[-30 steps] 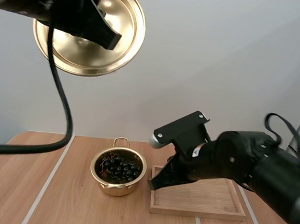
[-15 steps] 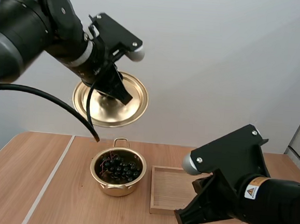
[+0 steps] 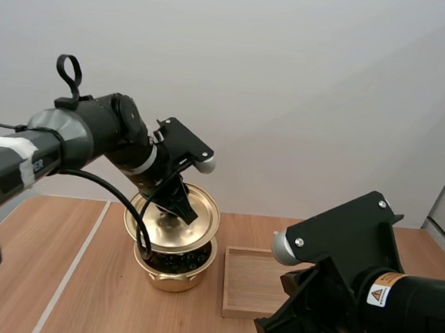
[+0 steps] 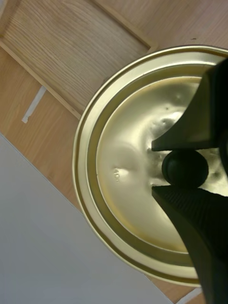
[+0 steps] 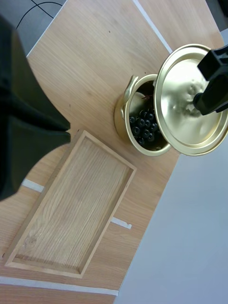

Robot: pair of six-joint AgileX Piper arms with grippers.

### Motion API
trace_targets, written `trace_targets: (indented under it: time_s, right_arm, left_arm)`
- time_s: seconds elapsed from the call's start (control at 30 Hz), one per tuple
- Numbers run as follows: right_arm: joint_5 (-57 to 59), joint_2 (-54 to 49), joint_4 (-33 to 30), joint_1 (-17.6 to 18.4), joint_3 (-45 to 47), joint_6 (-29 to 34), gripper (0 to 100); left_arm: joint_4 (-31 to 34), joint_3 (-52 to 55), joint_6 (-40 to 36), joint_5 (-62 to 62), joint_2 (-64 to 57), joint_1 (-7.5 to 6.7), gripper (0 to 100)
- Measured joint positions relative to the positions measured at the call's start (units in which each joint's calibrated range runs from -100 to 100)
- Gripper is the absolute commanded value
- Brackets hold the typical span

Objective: Open the lid, put the grape in the pot, and close it

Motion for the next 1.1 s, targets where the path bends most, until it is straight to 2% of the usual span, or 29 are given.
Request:
trace_targets:
  time_s: [0.6, 1.1]
  right_arm:
    - [0.0, 0.0, 0.13, 0.0, 0.0, 0.0, 0]
    - [0.0, 0.0, 0.02, 0.0, 0.0, 0.0, 0]
  left_arm:
    - [-0.85, 0.57, 3.29, -8.67, 14.25, 0.0, 0]
    - [-0.85, 0.57, 3.29, -8.17, 15.61, 0.0, 0]
